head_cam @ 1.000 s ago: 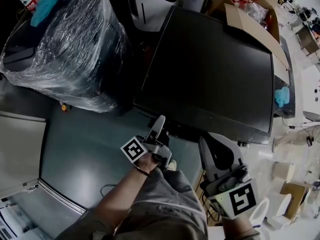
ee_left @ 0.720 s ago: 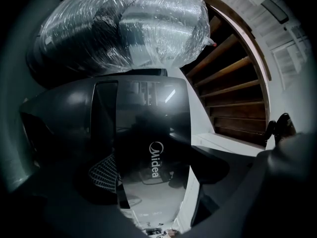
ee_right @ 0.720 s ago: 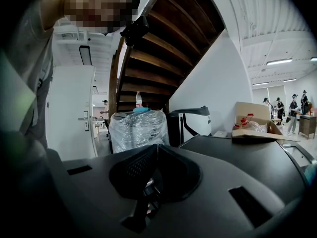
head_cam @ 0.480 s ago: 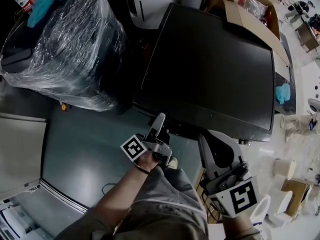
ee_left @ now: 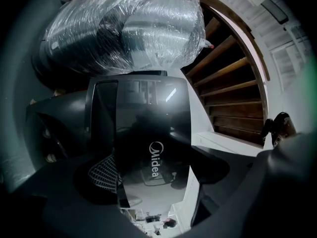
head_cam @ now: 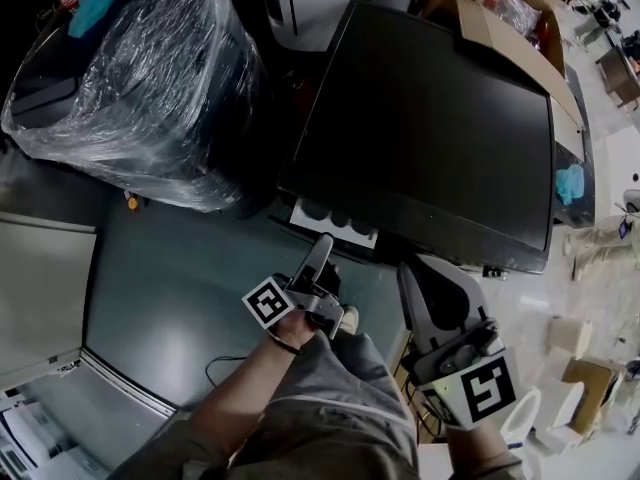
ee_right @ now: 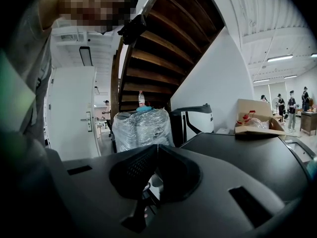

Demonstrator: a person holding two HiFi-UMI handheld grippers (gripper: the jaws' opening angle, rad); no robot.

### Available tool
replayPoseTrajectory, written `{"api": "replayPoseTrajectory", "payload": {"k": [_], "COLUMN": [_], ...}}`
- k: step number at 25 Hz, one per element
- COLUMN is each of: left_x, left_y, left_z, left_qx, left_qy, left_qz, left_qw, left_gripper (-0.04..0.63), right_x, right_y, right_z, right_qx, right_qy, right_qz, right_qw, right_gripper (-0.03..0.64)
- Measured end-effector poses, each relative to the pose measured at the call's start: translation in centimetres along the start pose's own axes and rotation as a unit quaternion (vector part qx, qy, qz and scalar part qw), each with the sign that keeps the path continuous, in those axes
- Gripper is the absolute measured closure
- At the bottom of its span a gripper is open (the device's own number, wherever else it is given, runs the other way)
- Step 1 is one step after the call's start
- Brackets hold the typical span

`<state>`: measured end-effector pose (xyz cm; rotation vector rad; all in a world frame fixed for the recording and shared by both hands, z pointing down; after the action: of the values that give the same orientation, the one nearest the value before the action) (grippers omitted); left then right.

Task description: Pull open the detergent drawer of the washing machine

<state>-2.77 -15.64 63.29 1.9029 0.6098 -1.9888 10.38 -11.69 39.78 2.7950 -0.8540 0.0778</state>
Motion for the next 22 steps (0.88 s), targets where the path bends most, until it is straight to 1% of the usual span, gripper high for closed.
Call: {"api": "replayPoseTrajectory", "payload": {"k": [5, 14, 22], "left_x": [0.1, 0.3, 0.3], "left_y": [-2.7, -6.5, -9.2], "left_z": [-0.5, -1.5, -2.1], "left_qx": [-0.006, -0.010, -0.008], "left_qy": [0.001, -0.001, 0.002], "left_qz": [0.001, 0.002, 0.001], "left_qw": [1.0000, 1.0000, 1.0000], "left_gripper": [0.156, 0.156, 0.156], "right_x": [-1.3, -3.5, -5.0], "right_y": [-0.5, -1.7, -2.5], "right_z": [-0.4, -1.5, -1.8], "right_qx": [0.001, -0.022, -0.011], "right_qy": [-0.001, 0.000, 0.000], "right_qz": [0.009, 0.017, 0.020], "right_qw": [1.000, 1.000, 1.000], "right_gripper": [0.584, 0.584, 0.584]}}
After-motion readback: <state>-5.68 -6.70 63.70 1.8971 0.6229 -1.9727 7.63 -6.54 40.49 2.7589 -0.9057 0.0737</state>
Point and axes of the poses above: the fingertips, and each gripper's own axes: y forward along the fingers, x to its right, z out of its top, the point moved 5 cm from there along -y, backward along the fingers, and after that the axes turned 2 degrees about x, right-handed, at the moved point
